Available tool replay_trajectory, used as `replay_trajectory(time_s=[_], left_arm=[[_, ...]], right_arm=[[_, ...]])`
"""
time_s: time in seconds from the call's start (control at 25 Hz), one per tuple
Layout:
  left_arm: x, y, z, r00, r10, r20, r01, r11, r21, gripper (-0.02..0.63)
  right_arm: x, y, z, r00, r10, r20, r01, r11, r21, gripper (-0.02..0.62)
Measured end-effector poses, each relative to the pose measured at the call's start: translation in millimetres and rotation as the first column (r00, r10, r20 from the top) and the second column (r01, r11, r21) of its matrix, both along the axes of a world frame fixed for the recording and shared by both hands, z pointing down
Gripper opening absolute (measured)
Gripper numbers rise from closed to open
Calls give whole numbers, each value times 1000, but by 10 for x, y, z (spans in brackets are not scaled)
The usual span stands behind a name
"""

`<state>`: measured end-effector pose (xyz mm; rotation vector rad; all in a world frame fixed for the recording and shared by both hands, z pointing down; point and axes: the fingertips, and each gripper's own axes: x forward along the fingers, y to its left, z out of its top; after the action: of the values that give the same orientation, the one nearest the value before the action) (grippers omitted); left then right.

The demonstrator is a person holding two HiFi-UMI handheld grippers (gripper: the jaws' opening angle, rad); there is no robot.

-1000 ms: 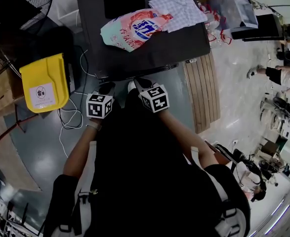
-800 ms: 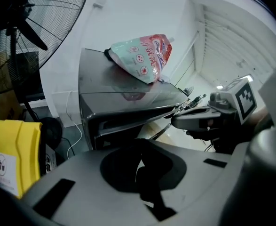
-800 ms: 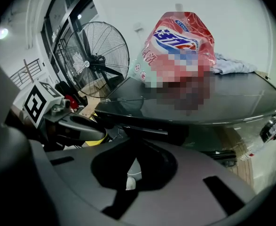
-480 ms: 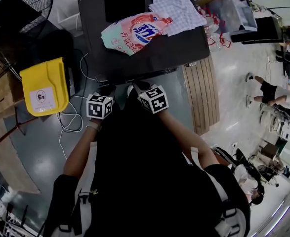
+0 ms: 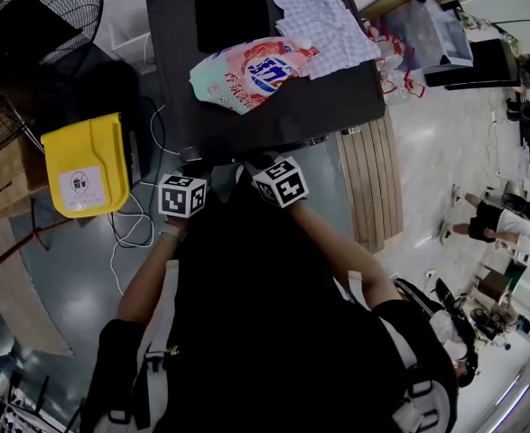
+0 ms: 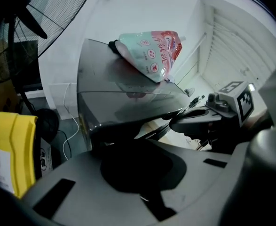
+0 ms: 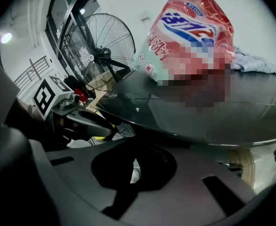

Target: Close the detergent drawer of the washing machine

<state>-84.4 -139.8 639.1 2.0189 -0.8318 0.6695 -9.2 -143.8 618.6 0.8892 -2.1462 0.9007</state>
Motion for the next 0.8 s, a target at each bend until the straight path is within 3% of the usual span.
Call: replay_trajectory(time_s=[0.16, 0.36, 0.8], left_arm=[[-73, 4, 101, 999, -38, -2, 37, 996, -76, 9], [-77, -13, 97, 999, -51, -1, 51, 996, -75, 9], [-67, -23, -168, 996, -63, -65, 65, 997, 39, 11]], right_arm=[[-59, 35, 75, 999, -36, 7, 36, 997, -66, 14], [-59, 29, 67, 999, -45, 10, 46, 997, -68, 14], [-54, 0, -142, 999, 2, 44, -2, 1000, 20, 15]])
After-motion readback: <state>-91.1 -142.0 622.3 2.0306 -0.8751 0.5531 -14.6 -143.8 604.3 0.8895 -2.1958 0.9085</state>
